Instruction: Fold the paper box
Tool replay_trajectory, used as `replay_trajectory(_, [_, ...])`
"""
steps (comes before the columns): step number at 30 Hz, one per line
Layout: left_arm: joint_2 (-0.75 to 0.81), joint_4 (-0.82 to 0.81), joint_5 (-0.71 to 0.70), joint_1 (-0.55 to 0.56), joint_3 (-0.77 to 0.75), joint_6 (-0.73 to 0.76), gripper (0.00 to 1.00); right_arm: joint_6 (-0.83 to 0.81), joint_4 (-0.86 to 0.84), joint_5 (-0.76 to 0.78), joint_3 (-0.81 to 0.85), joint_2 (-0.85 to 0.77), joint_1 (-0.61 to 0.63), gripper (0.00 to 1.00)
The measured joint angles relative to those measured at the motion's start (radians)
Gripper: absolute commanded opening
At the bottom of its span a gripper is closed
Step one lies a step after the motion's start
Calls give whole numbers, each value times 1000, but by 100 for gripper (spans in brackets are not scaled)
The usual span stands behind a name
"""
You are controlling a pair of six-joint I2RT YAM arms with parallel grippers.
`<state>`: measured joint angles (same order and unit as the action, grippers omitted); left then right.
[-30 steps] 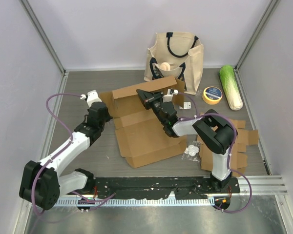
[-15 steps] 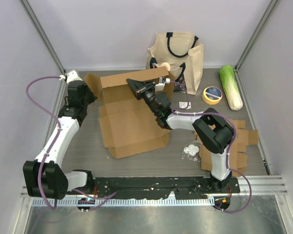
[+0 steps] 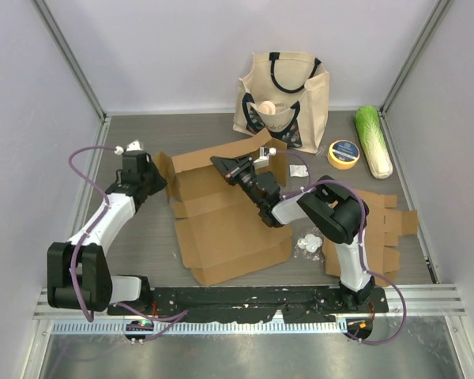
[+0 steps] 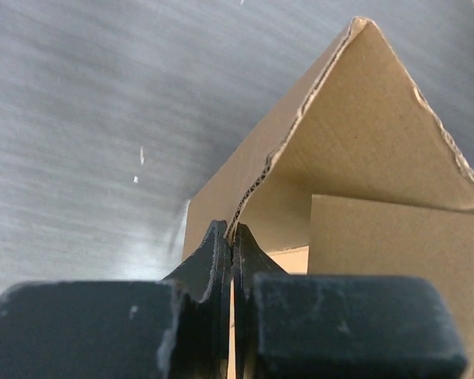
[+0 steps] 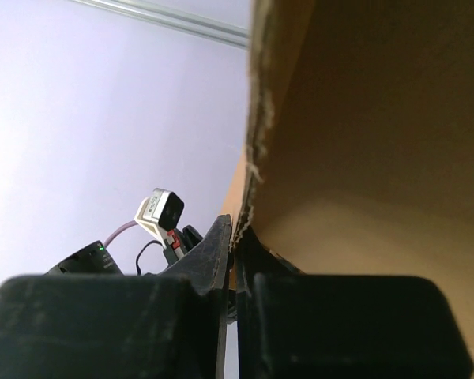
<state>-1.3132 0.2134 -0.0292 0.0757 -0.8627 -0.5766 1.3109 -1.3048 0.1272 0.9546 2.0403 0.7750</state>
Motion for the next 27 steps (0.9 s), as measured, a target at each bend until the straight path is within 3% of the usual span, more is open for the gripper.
replay_trajectory(12, [172,15,34,3,172,-61,17,-15,-85,-50,-96,8,8,1])
replay_trajectory(27, [320,101,240,1,177,-122,15,6,-127,-70,-140,6,10,1])
